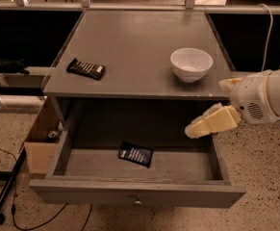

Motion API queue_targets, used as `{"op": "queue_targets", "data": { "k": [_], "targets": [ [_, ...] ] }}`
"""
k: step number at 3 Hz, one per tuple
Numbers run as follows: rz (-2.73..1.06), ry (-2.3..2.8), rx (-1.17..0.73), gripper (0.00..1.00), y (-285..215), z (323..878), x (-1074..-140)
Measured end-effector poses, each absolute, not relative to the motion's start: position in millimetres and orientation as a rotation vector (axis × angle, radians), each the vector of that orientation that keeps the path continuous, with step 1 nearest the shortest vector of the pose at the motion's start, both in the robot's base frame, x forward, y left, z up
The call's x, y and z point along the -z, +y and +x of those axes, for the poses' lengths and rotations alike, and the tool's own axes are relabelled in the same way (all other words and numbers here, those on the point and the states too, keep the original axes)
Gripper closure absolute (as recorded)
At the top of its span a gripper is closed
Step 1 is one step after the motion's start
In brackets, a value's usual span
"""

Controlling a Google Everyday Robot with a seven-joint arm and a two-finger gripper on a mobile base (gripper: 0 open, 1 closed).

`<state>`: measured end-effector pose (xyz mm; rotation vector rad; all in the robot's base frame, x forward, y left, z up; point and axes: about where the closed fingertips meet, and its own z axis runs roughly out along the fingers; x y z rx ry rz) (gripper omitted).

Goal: Pick rxbar blueberry from top drawer and place on counter

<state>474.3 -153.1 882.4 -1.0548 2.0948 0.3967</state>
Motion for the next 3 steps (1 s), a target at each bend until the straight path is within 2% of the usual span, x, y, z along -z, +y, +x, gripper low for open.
{"op": "queue_targets", "data": {
  "k": [2,3],
  "targets": [
    [-1.079,2.162,-0.409,0.00,-147.9,465.1,-820.5],
    [-1.082,2.206,-0.428,0.00,-130.3,484.5,-753.3]
  ]
}}
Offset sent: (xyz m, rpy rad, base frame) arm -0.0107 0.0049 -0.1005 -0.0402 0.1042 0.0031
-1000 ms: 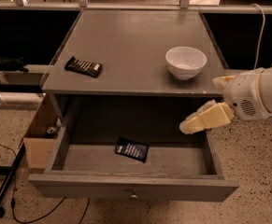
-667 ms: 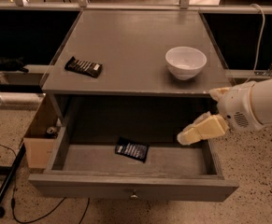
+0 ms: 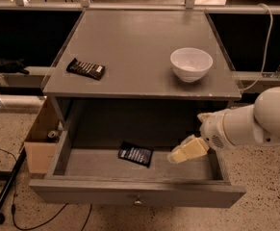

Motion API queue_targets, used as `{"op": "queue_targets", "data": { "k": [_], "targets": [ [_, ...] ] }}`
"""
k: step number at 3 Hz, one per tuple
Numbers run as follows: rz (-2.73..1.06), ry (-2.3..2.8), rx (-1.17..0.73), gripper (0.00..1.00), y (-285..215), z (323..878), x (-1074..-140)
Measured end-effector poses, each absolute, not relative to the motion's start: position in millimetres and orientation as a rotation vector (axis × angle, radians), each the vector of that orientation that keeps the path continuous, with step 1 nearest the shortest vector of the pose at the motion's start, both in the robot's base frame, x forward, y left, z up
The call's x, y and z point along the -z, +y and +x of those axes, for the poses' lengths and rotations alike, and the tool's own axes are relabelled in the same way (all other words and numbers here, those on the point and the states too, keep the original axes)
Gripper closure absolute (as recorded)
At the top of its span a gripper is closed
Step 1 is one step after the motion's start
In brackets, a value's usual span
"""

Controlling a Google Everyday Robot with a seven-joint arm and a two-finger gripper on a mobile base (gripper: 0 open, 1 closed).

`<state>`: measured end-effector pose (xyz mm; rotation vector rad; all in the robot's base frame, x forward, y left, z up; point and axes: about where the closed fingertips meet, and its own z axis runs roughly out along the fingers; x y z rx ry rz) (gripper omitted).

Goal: Pick rxbar blueberry from top drawer and place on counter

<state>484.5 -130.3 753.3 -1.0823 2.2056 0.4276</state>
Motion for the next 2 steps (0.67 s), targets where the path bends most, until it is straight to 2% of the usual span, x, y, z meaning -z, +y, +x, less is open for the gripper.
{"op": "queue_targets", "data": {
  "k": [2],
  "targets": [
    [-1.112,2.224,-0.441,0.00,-108.6,488.0,-730.7]
  ]
}}
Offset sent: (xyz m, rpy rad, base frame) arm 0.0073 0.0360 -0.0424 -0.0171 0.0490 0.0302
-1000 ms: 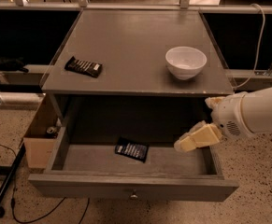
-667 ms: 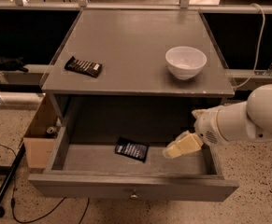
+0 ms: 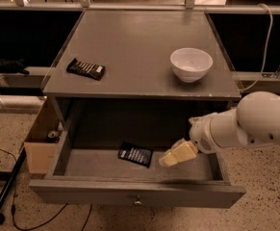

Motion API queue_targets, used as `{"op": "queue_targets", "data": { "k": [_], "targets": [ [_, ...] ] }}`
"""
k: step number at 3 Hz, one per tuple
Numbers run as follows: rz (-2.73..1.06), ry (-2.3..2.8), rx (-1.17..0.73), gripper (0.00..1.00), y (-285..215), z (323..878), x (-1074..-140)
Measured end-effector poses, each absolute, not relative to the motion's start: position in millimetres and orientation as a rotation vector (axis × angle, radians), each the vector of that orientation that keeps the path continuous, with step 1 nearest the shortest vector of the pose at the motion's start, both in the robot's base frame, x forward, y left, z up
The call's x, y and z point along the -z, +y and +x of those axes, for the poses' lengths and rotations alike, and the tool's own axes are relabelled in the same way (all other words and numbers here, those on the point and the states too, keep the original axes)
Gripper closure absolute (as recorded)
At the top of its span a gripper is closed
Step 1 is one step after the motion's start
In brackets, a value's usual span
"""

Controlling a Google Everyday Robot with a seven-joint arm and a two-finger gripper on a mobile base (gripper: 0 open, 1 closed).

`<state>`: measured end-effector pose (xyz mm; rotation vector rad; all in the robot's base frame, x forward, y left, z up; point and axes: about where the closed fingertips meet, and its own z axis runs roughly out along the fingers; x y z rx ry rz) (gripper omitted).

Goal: Pick rxbar blueberry from top drawer and place on counter

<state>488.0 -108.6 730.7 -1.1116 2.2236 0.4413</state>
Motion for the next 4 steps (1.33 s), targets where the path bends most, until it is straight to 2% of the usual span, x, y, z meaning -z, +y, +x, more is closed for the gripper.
{"op": "queue_targets", "data": {
  "k": [2,4],
  "targets": [
    [-1.220,2.236,-0.426,0.00,-57.3,503.9,-679.1],
    [-1.256,2.274,-0.410,0.00,-39.9,520.1,-629.1]
  ]
}}
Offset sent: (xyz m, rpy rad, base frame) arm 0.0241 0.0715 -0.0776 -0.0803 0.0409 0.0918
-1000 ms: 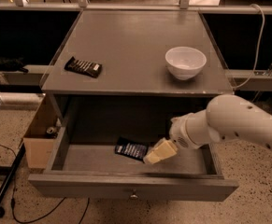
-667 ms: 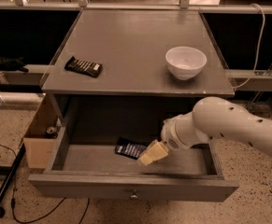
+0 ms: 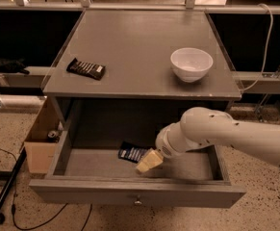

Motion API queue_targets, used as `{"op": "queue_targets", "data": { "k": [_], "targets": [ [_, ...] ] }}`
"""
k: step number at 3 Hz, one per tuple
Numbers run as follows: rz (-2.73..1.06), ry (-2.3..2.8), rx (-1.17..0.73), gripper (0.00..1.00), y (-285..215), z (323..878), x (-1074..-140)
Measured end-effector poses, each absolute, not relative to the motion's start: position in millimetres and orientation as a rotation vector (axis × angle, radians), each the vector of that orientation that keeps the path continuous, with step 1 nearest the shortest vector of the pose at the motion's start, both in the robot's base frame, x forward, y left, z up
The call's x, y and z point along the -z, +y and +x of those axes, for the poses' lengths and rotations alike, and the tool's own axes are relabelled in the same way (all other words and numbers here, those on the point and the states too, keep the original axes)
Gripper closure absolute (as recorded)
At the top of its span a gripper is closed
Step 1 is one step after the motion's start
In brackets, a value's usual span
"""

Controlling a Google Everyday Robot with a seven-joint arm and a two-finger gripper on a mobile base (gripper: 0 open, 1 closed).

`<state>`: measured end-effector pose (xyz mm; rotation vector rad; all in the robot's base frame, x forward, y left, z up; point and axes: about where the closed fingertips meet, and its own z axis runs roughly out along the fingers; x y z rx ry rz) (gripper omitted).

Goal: Pick rxbar blueberry from top drawer and place on counter

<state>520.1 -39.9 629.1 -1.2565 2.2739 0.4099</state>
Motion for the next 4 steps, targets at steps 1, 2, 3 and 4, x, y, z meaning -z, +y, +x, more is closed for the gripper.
{"op": "queue_targets", "data": {
  "k": [1,2,3,4],
  "targets": [
    [-1.285,2.292,-0.424,0.00,-17.3,529.9,-594.3],
    [-1.292,2.290,-0.428,0.00,-11.3,530.5,-590.1],
    [-1.292,2.290,-0.428,0.11,-11.3,530.5,-590.1],
    [-1.292,2.290,-0.428,0.26,-11.3,530.5,-590.1]
  ]
}}
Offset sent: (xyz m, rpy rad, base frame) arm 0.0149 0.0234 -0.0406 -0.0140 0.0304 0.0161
